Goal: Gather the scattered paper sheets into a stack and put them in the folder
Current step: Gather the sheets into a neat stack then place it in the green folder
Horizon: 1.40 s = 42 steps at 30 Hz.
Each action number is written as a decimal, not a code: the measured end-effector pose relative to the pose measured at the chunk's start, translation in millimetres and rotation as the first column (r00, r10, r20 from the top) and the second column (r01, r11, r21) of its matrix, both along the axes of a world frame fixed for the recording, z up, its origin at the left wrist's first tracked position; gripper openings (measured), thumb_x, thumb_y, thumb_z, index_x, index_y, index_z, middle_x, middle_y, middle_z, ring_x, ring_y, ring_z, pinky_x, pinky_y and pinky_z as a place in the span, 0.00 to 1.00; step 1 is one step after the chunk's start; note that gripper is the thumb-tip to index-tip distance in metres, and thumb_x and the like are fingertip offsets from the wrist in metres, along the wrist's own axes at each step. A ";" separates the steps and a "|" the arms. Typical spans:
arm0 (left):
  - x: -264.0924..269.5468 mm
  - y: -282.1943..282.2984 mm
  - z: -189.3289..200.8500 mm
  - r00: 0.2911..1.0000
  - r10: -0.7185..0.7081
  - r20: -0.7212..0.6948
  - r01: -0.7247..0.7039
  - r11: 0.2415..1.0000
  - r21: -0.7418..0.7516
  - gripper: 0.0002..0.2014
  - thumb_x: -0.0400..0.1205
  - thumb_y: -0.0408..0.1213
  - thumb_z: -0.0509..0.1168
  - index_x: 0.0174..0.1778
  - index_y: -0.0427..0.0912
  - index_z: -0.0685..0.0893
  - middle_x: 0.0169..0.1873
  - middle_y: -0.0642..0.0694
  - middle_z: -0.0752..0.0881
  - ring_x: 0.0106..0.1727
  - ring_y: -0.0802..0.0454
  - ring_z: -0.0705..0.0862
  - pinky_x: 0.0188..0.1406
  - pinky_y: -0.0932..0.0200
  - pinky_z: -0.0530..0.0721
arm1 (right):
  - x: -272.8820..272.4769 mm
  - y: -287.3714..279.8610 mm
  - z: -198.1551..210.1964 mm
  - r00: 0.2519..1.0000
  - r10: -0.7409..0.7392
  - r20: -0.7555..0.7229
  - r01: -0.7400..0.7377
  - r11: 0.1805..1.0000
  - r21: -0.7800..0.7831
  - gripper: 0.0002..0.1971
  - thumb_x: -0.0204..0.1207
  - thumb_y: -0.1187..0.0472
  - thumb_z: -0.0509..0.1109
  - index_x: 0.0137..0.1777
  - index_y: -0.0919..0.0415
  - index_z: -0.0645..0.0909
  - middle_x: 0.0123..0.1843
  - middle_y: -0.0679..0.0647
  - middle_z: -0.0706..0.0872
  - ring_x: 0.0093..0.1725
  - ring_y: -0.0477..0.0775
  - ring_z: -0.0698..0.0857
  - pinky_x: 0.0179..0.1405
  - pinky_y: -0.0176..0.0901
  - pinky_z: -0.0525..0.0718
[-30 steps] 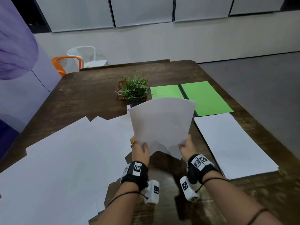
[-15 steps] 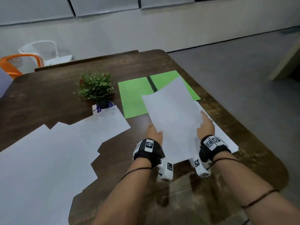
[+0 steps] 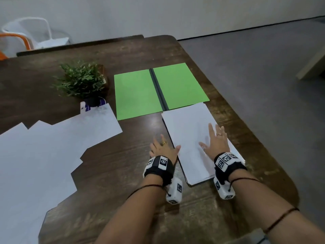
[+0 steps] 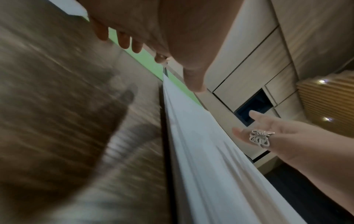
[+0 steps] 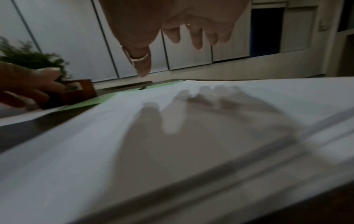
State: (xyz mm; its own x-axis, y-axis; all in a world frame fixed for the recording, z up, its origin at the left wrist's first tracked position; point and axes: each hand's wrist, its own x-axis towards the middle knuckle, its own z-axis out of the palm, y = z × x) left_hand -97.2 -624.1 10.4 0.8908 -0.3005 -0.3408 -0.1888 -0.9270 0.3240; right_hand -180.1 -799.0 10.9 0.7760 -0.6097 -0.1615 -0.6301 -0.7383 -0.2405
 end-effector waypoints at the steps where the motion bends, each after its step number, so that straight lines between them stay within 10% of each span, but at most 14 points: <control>1: 1.8 11.3 1.3 0.999 0.002 0.035 -0.003 1.000 0.009 0.43 0.79 0.67 0.52 0.83 0.48 0.44 0.82 0.37 0.46 0.80 0.36 0.52 0.75 0.41 0.57 | 2.8 10.4 1.2 0.999 0.051 0.015 -0.052 0.998 0.022 0.42 0.80 0.45 0.62 0.83 0.54 0.39 0.85 0.60 0.42 0.83 0.61 0.40 0.81 0.51 0.42; 11: 32.3 253.7 -3.0 0.965 0.237 0.111 -0.256 0.941 0.220 0.48 0.74 0.59 0.68 0.83 0.54 0.44 0.81 0.37 0.38 0.82 0.35 0.41 0.78 0.40 0.53 | 50.4 182.1 4.7 0.863 0.462 0.204 -0.504 0.818 0.278 0.22 0.80 0.56 0.64 0.74 0.59 0.73 0.78 0.59 0.67 0.77 0.57 0.66 0.73 0.39 0.61; 16: 21.5 390.0 -15.1 0.918 0.392 -0.062 -0.344 0.863 0.371 0.51 0.70 0.71 0.62 0.83 0.56 0.45 0.81 0.38 0.36 0.81 0.32 0.37 0.79 0.38 0.57 | 69.9 288.5 -18.3 0.724 0.676 -0.139 -0.605 0.718 0.345 0.33 0.83 0.46 0.59 0.83 0.58 0.54 0.85 0.55 0.48 0.84 0.61 0.45 0.81 0.50 0.49; 20: 21.0 450.8 -20.3 0.911 0.399 -0.102 -0.341 0.871 0.354 0.55 0.63 0.79 0.58 0.81 0.62 0.39 0.81 0.44 0.31 0.81 0.35 0.33 0.78 0.31 0.50 | 82.1 349.0 -31.2 0.772 0.588 -0.244 -0.521 0.804 0.288 0.42 0.81 0.39 0.55 0.83 0.62 0.40 0.84 0.57 0.36 0.82 0.64 0.34 0.81 0.55 0.41; 30: 35.3 479.9 -31.2 0.964 0.264 -0.033 -0.238 0.910 0.339 0.62 0.56 0.85 0.51 0.81 0.58 0.37 0.83 0.47 0.46 0.81 0.36 0.50 0.75 0.27 0.47 | 106.9 427.8 -39.6 0.879 0.398 -0.261 -0.343 0.910 0.232 0.43 0.79 0.35 0.53 0.83 0.58 0.38 0.84 0.57 0.33 0.80 0.71 0.32 0.78 0.66 0.37; 42: 39.2 476.3 -27.9 1.000 0.027 -0.014 -0.020 0.940 0.342 0.52 0.72 0.75 0.51 0.83 0.44 0.43 0.77 0.46 0.59 0.75 0.37 0.61 0.72 0.23 0.47 | 119.8 462.2 -35.7 0.926 0.358 -0.121 -0.303 0.895 0.328 0.26 0.82 0.43 0.58 0.78 0.47 0.65 0.85 0.53 0.46 0.82 0.69 0.38 0.78 0.67 0.40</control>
State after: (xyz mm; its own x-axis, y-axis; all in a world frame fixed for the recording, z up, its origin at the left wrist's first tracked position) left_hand -58.0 -147.9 -17.5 0.8889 -0.1423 -0.4354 -0.1626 -0.9866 -0.0095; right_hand -60.3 -336.8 -24.8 0.8665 -0.2247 -0.4457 -0.4143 -0.8218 -0.3911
